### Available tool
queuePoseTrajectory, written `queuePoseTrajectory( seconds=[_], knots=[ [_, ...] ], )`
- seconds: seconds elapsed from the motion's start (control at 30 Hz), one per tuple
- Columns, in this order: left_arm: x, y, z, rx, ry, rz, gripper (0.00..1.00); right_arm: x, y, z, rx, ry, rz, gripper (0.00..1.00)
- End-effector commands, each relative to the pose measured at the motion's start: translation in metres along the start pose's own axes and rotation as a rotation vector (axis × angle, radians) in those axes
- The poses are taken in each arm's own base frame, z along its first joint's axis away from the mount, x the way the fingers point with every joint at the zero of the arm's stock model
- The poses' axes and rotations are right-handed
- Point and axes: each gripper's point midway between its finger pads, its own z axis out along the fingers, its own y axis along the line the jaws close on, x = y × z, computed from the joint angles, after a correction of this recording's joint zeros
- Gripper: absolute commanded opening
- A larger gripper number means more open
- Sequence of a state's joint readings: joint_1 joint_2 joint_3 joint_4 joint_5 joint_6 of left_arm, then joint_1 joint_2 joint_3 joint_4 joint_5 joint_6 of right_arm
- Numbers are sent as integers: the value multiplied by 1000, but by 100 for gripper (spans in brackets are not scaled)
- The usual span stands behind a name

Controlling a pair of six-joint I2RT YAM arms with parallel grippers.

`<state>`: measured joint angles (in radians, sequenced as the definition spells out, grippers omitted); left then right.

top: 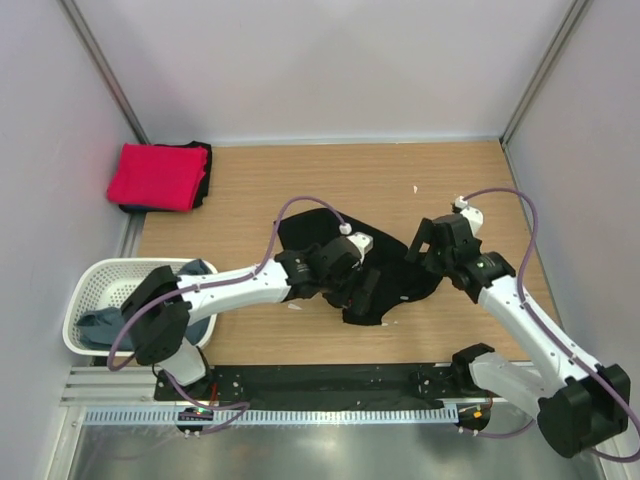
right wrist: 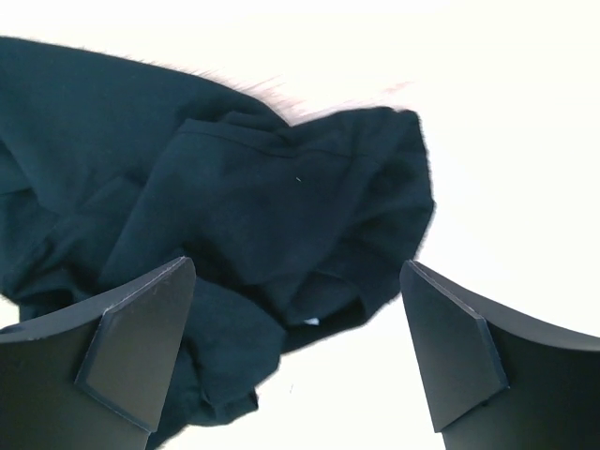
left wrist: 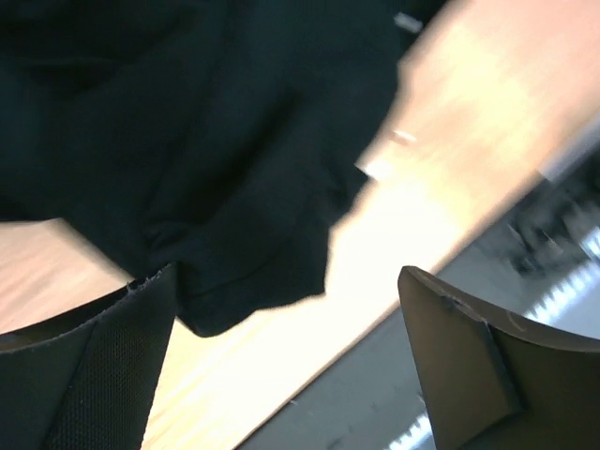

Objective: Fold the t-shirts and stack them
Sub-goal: Move the tshirt to the center of the board, then flatten the tshirt out

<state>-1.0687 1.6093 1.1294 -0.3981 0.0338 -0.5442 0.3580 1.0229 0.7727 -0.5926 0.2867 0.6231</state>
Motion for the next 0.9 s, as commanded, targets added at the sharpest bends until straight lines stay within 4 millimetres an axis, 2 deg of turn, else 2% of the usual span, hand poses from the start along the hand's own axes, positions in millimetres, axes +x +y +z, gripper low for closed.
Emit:
queuePoseTrajectory(
  seconds=[0.0,0.03,0.07,0.13,0.17,0.2,0.3,0.4,0.43,0.5,0.53,0.57,0.63,0.67,0.7,0.8,0.87],
  knots=[
    [-39,50,-30,-237,-175,-76,100,-9,-5,-16,-14,-64,38,97],
    [-44,62,-36,-255,-196,-126,100,0,-3,-15,-43,-45,38,97],
    [-56,85,-44,-262,-226,-231,100,4,-1,-13,-59,-35,40,97],
    [-67,109,-60,-244,-280,-342,100,10,5,-7,-92,-20,41,95],
    [-77,138,-68,-257,-321,-433,100,15,8,-3,-100,5,39,94],
    [-92,144,-75,-222,-388,-485,100,13,12,-1,-114,-1,48,94],
    [-104,185,-80,-318,-457,-556,100,15,20,11,-136,9,52,92],
    [-120,208,-70,-432,-452,-550,100,15,36,18,-179,35,49,88],
    [-122,222,-61,-504,-424,-551,99,15,45,16,-201,38,42,87],
    [-132,233,-53,-537,-410,-542,93,18,53,21,-208,56,22,85],
    [-122,246,-38,-591,-358,-535,91,19,63,18,-229,58,2,85],
    [-136,247,-39,-597,-379,-525,88,20,67,17,-232,59,-9,85],
    [-137,257,-30,-633,-366,-515,87,24,70,19,-223,64,-27,85],
    [-131,266,-20,-658,-335,-510,87,27,73,19,-226,70,-30,85],
    [-136,267,-16,-657,-337,-504,86,29,74,20,-228,77,-31,84],
    [-132,275,-2,-671,-304,-499,84,38,79,20,-246,104,-39,82],
    [-131,276,6,-656,-294,-496,77,44,82,19,-252,114,-54,82]
  ],
)
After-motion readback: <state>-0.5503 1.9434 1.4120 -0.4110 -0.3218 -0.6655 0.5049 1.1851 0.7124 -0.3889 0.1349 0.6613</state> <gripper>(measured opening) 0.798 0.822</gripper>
